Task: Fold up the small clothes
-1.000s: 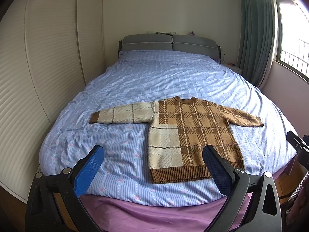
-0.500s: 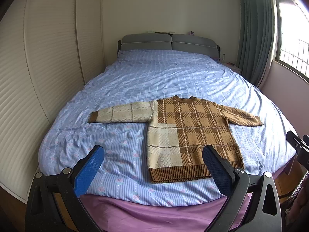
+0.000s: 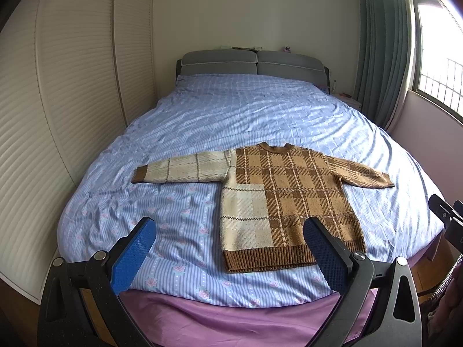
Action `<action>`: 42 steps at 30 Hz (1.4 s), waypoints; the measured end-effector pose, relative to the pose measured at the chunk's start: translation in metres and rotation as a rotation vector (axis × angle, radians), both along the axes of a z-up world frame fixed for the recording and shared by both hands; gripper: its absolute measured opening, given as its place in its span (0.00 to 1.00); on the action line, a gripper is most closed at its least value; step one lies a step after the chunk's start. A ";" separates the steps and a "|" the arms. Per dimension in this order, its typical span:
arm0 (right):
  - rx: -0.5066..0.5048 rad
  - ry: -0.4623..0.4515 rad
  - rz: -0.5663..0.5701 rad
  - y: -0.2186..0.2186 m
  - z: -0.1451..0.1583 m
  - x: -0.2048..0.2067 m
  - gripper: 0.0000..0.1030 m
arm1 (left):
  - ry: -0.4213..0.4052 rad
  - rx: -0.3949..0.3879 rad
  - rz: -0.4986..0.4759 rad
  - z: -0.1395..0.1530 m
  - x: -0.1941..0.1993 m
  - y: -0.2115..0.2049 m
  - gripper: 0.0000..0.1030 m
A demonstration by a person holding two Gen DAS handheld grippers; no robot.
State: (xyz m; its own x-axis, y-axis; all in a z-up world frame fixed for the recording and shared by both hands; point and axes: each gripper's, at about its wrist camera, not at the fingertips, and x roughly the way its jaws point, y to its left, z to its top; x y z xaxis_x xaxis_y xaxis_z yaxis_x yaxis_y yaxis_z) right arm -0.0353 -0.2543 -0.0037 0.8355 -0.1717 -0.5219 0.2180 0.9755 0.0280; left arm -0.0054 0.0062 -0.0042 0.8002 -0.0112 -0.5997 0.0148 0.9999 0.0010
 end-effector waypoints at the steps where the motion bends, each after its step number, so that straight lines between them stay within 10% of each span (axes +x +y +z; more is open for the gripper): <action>1: 0.000 0.001 0.001 -0.001 0.000 0.000 1.00 | 0.001 0.000 -0.001 0.000 0.000 0.000 1.00; 42: -0.001 0.024 -0.027 -0.014 -0.009 0.025 1.00 | 0.033 0.008 -0.022 -0.012 0.035 -0.016 1.00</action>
